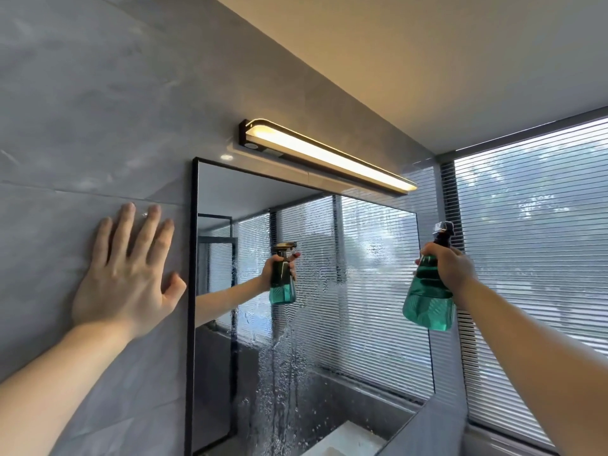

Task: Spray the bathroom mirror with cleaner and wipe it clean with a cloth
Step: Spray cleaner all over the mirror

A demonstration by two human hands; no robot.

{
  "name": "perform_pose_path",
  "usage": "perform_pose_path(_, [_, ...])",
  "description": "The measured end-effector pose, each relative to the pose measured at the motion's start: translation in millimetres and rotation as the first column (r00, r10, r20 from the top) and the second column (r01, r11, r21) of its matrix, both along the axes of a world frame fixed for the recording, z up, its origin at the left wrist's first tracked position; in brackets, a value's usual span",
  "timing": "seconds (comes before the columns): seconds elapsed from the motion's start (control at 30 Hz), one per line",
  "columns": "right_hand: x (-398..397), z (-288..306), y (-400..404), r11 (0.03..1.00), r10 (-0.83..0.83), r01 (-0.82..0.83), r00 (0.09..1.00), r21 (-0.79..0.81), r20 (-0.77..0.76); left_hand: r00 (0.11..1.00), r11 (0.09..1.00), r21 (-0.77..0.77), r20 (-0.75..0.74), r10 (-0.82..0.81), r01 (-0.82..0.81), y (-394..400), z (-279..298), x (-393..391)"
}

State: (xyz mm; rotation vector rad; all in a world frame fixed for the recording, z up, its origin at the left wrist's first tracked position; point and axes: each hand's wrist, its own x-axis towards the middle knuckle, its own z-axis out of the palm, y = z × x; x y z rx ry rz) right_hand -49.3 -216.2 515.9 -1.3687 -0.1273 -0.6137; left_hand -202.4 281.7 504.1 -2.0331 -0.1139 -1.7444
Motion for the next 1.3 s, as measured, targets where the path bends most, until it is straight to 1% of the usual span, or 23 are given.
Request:
perform_pose_path(0.13, [-8.1,19.2,-4.7,0.997,-0.044,0.045,0.999,-0.056,0.027,1.0,1.0,-0.001,0.001,-0.01,0.01,0.1,0.4,0.8])
perform_pose_path(0.27, [-6.8,19.9,-8.1,0.995,-0.023,0.024,1.0,-0.099,0.018,1.0,1.0,0.0,0.004,-0.017,0.017,0.0,0.6,1.3])
perform_pose_path(0.43, [-5.1,-3.0,-8.2,0.998,0.015,-0.016,1.0,-0.06,-0.018,1.0,1.0,-0.007,-0.007,-0.02,0.02,-0.5,-0.3,-0.8])
perform_pose_path(0.53, [-0.5,-22.4,-4.4,0.995,0.04,-0.046,0.997,-0.083,-0.07,1.0,1.0,-0.009,-0.025,-0.015,0.015,-0.2,0.8,-2.0])
perform_pose_path(0.63, [-2.0,-34.3,4.6,0.993,0.054,-0.063,0.995,-0.099,-0.087,0.998,1.0,-0.005,-0.054,0.014,-0.014,0.7,0.2,-4.2])
perform_pose_path(0.7, [-6.2,-37.7,10.8,0.993,0.039,-0.047,0.996,-0.104,-0.076,0.996,0.999,0.02,-0.083,0.032,-0.03,0.7,0.7,-7.3])
perform_pose_path(0.8, [-10.0,-39.5,16.0,0.994,0.045,-0.05,0.998,-0.094,-0.047,0.991,0.994,0.098,-0.12,0.053,-0.041,1.4,-1.1,-10.9])
perform_pose_path(0.9, [-10.5,-42.3,15.6,0.993,0.071,-0.076,0.996,-0.09,-0.062,0.986,0.987,0.155,-0.156,0.064,-0.039,0.4,-11.6,-7.7])
perform_pose_path(1.03, [-11.6,-52.2,9.0,0.993,0.115,-0.117,0.992,-0.035,-0.06,0.985,0.992,0.12,-0.166,0.044,-0.024,-1.5,-20.4,-1.5])
perform_pose_path(1.13, [-12.1,-62.9,4.8,0.986,0.163,-0.165,0.983,-0.016,-0.079,0.987,0.992,0.124,-0.156,0.034,-0.015,-2.3,-20.4,-0.3])
perform_pose_path(1.2, [-11.6,-71.3,3.6,0.983,0.171,-0.177,0.979,-0.042,-0.113,0.988,0.992,0.123,-0.15,0.029,-0.011,-2.4,-20.8,-0.1])
perform_pose_path(1.3, [-11.8,-84.3,2.5,0.98,0.135,-0.154,0.979,-0.124,-0.151,0.988,0.992,0.124,-0.149,0.034,-0.016,-2.2,-21.6,-0.3])
